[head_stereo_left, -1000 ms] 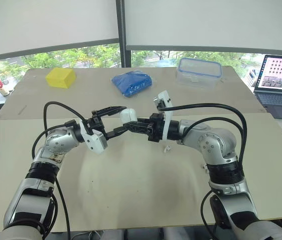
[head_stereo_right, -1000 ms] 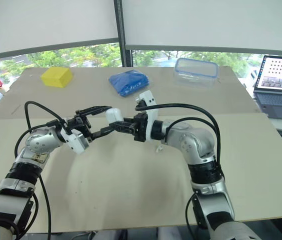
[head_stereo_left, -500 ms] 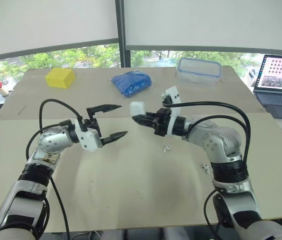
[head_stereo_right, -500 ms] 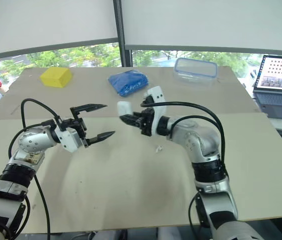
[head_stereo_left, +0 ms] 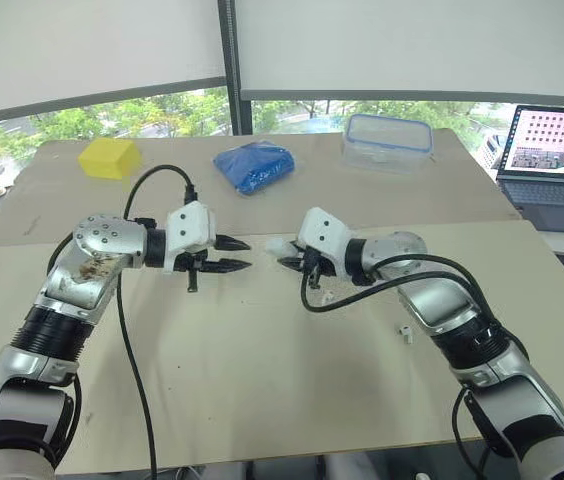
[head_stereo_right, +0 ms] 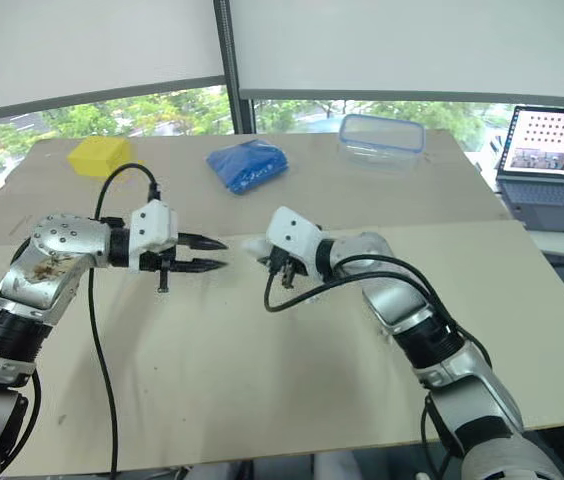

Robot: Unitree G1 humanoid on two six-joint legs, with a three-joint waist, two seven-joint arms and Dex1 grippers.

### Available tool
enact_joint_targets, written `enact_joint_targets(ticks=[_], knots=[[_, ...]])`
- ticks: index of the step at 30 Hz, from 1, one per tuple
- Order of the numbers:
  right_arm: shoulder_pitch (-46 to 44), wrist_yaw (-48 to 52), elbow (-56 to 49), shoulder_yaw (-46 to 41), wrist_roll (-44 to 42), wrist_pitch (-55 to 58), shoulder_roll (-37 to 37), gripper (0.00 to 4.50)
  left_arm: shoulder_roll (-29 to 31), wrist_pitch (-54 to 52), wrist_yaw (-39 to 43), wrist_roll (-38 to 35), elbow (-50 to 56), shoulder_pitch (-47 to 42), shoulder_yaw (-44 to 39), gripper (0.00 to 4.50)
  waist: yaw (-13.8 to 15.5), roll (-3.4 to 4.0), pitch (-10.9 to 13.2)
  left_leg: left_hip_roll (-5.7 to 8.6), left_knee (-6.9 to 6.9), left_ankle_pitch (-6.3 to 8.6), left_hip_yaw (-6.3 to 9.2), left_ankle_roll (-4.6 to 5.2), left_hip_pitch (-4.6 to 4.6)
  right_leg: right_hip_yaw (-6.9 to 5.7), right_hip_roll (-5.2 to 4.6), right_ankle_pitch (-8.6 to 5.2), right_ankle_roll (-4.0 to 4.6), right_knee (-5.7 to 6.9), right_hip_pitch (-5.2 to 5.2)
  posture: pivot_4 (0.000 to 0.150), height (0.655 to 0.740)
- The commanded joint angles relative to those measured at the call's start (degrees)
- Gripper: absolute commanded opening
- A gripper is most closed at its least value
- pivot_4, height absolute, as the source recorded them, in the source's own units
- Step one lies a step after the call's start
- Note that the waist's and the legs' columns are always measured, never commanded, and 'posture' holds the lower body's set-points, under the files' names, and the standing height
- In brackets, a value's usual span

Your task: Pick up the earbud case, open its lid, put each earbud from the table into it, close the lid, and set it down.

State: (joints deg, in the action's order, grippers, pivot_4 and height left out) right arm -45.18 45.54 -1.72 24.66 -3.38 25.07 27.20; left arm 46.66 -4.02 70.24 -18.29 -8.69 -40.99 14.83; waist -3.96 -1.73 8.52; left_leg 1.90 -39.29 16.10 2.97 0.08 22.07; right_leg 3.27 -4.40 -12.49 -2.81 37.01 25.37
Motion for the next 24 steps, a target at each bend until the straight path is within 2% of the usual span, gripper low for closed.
enact_joint_targets(ticks=[1, 8, 24], knots=[[-2.4, 1.6, -2.0, 1.3, 3.5, -3.7, -0.1, 0.79, -1.9, 1.0, 1.7, 2.9, -0.5, -3.6, -0.2, 1.37, 0.2, 0.00, 0.0, 0.00, -0.03, 0.00, 0.00, 0.00, 0.01, 0.00, -0.01, 0.00, 0.00, 0.00, 0.00, 0.150, 0.7400], [-2.5, 3.5, -2.1, 1.9, 6.5, -4.4, -1.0, 0.79, -4.5, 4.5, 3.0, 8.4, -4.9, -7.3, -0.4, 1.37, 0.8, 0.00, 0.0, -0.01, -0.38, 0.03, 0.02, 0.05, 0.07, -0.06, 0.00, 0.00, 0.00, 0.03, -0.09, 0.150, 0.7400], [-3.3, 5.0, -2.8, 1.0, 8.5, -2.6, -5.1, 0.79, -8.3, 7.5, 4.3, 13.2, -8.4, -8.8, -0.5, 1.37, 1.3, 0.00, 0.0, 0.00, -0.48, 0.04, 0.02, 0.07, 0.11, -0.06, -0.01, 0.00, 0.00, 0.07, -0.08, 0.150, 0.7400]])
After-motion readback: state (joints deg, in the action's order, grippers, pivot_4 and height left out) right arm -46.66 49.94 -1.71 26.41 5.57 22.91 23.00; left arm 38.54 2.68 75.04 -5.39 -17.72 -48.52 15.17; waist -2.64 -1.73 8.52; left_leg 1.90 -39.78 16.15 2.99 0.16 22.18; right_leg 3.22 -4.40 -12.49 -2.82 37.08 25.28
